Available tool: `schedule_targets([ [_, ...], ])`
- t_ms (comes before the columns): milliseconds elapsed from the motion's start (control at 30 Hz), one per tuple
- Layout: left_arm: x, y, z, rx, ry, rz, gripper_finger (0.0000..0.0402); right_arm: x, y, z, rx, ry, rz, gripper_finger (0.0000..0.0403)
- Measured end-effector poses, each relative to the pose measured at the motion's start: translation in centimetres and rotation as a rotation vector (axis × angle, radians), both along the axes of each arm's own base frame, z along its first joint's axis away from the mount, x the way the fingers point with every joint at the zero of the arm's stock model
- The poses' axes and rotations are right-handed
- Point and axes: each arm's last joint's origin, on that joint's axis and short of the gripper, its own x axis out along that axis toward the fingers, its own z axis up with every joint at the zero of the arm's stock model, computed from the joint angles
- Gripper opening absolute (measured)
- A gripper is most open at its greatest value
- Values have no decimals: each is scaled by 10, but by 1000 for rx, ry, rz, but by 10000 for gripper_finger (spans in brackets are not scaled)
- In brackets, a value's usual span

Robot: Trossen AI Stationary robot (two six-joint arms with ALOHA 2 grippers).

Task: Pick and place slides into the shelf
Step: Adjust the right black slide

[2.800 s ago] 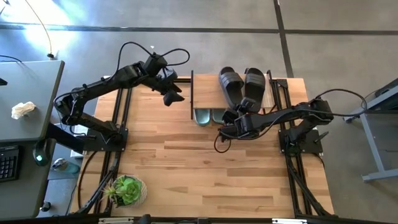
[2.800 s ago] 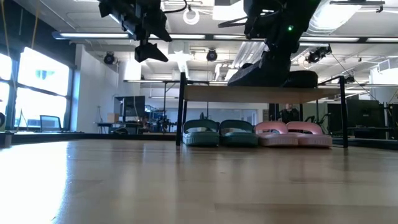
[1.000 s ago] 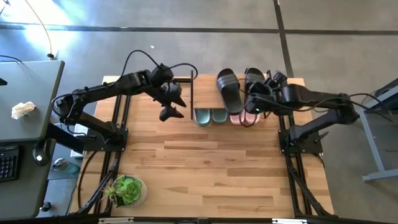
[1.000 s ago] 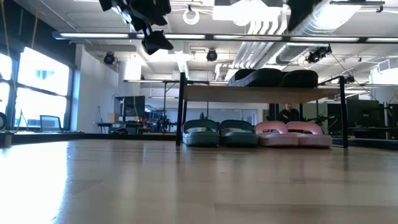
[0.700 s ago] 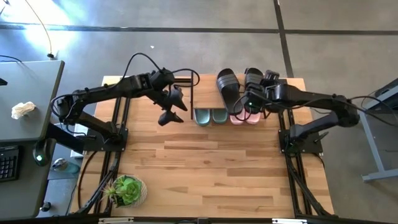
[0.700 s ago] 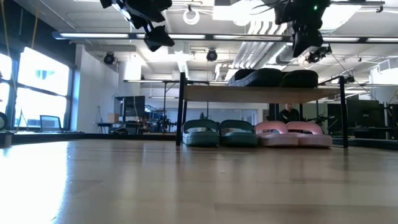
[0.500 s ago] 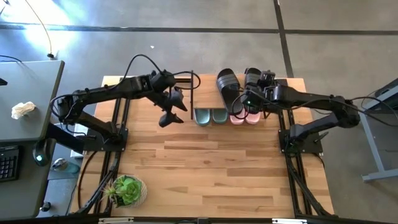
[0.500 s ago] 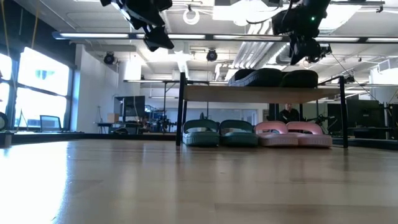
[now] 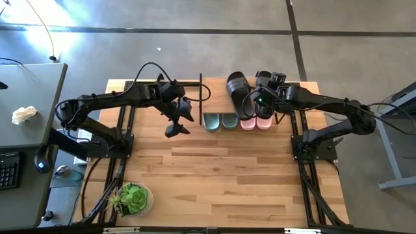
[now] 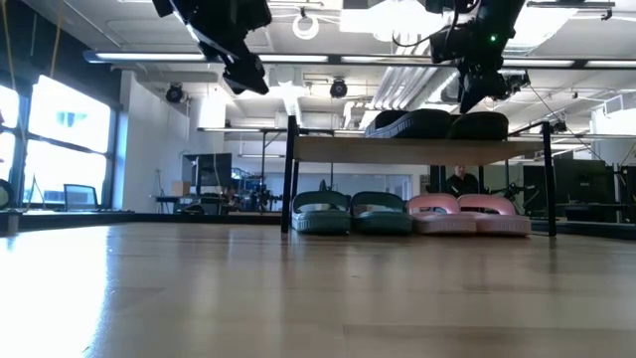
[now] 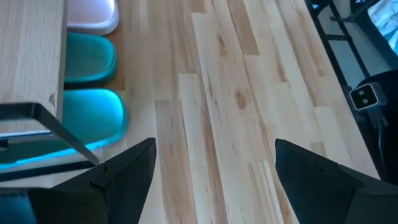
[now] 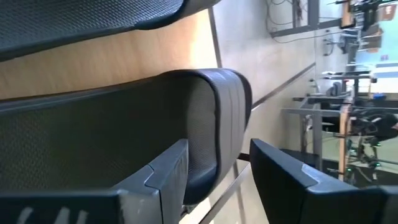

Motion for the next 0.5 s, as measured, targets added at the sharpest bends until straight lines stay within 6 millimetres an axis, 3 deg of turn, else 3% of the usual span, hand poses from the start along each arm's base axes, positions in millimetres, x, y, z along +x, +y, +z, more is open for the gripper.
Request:
schedule_targets([
  [500,0,0,-6,0,2,6,308,-5,-21,1,23,-51,-59,162],
])
